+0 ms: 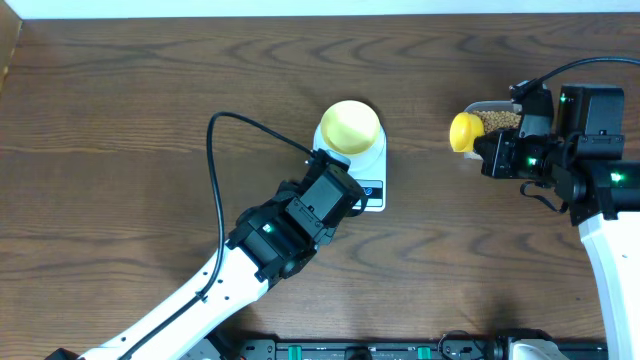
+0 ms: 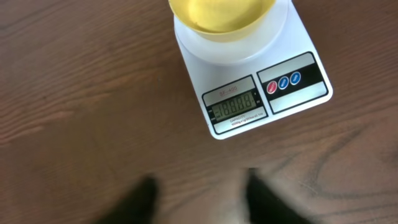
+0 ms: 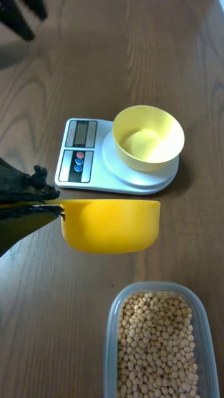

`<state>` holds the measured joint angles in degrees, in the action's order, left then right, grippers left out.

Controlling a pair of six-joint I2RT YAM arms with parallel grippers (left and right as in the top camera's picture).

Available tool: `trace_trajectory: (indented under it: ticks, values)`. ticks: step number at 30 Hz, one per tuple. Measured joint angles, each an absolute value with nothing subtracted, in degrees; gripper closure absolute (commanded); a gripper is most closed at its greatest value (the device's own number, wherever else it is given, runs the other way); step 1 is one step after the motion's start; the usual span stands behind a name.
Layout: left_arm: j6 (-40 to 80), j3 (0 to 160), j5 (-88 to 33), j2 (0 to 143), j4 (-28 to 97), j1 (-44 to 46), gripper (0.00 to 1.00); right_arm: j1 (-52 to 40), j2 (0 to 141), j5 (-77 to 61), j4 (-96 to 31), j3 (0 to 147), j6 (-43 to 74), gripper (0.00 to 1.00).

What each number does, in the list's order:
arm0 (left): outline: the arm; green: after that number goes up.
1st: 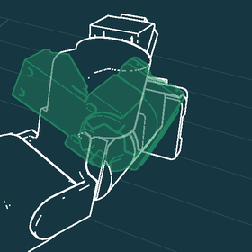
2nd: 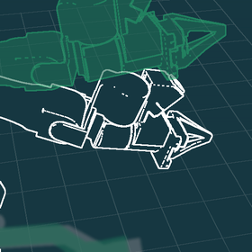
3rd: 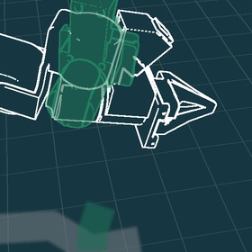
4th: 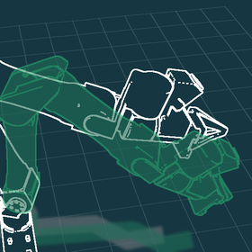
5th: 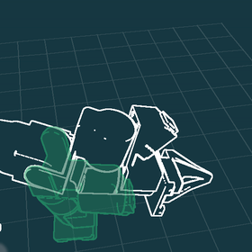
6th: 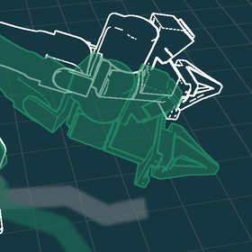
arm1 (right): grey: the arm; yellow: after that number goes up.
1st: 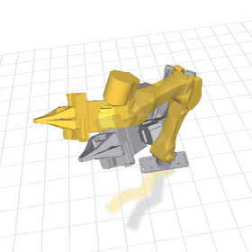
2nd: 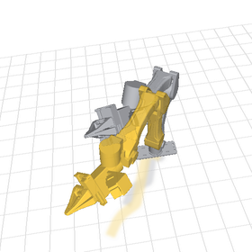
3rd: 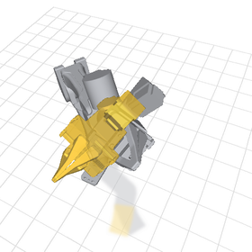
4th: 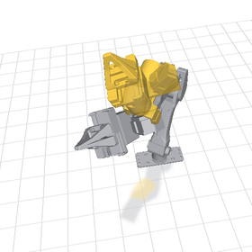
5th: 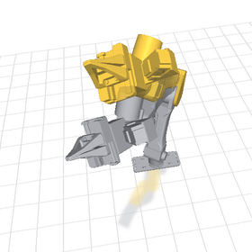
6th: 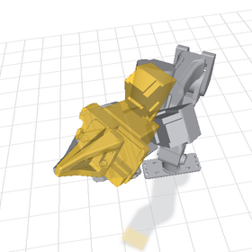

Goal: Scoop item into bowl and weigh 50g on scale

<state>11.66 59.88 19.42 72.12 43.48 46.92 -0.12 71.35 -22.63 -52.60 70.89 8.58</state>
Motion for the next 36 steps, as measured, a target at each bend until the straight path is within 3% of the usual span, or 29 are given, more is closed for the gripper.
trace_trajectory:
  ticks: [11,18,28,36]
  values:
    - [11.0,59.9,19.0,72.1,45.5,45.7,0.01,-0.1,71.4,-22.5,-52.6,70.9,8.0,0.98]
    - [-1.8,59.9,6.0,72.1,45.9,38.9,0.01,-0.1,71.4,-22.5,-52.6,70.9,8.0,0.99]
    - [-15.3,59.9,-10.8,72.1,42.8,21.7,0.01,-0.1,71.4,-22.4,-53.5,70.9,8.0,0.99]
    - [-19.8,59.9,-14.4,72.1,42.1,19.6,0.01,-0.1,71.4,-22.4,-54.5,70.9,7.5,0.99]
